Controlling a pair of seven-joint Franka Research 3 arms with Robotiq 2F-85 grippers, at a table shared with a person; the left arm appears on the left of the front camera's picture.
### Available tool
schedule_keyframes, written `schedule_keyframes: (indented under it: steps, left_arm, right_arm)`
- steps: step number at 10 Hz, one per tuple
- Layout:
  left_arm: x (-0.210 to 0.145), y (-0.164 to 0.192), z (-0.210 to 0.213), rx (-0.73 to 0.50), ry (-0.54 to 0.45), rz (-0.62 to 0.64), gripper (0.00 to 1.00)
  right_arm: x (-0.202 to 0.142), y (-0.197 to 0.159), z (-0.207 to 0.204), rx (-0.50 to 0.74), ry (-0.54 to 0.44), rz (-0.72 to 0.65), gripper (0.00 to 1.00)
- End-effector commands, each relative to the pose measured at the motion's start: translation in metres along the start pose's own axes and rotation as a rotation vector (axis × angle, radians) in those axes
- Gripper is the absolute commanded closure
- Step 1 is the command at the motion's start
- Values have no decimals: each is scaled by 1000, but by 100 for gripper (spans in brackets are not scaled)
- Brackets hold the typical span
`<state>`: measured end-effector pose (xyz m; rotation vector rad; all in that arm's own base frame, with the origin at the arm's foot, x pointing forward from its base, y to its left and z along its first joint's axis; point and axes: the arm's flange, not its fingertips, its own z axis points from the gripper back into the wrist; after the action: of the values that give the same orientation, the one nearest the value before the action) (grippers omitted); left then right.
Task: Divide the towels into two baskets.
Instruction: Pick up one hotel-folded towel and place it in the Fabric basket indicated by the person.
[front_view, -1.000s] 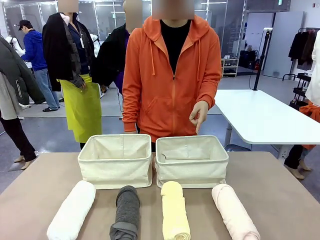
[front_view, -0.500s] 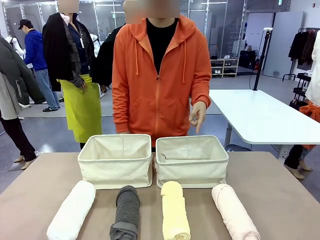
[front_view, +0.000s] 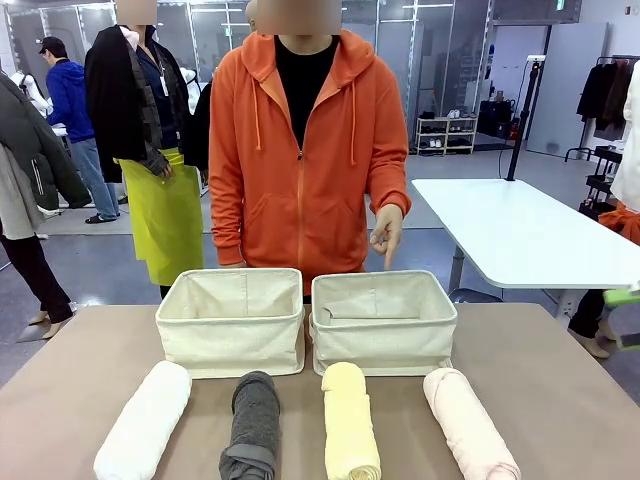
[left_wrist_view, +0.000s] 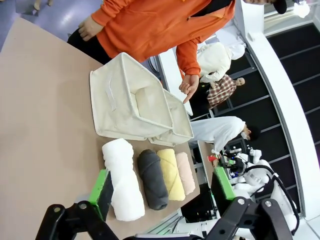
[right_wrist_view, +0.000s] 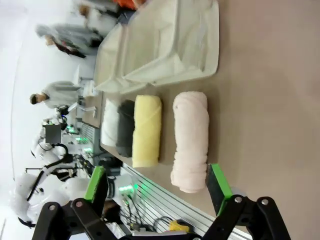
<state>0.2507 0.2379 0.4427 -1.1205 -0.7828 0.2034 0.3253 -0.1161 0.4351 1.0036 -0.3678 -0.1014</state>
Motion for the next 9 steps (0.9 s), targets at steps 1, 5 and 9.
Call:
schedule_keyframes:
  steps: [1,5,9]
  left_arm:
    - [2,0,2,-25,-16,-12,0]
    - [2,0,2,-25,-16,-12,0]
    - [2,0,2,-25,-16,-12,0]
  right_arm:
    - [-15,21,-45,-132,48,5,0]
    - [-12,32,-142,-301,150,20,0]
    - [-33,24,-200,-451,216,74,0]
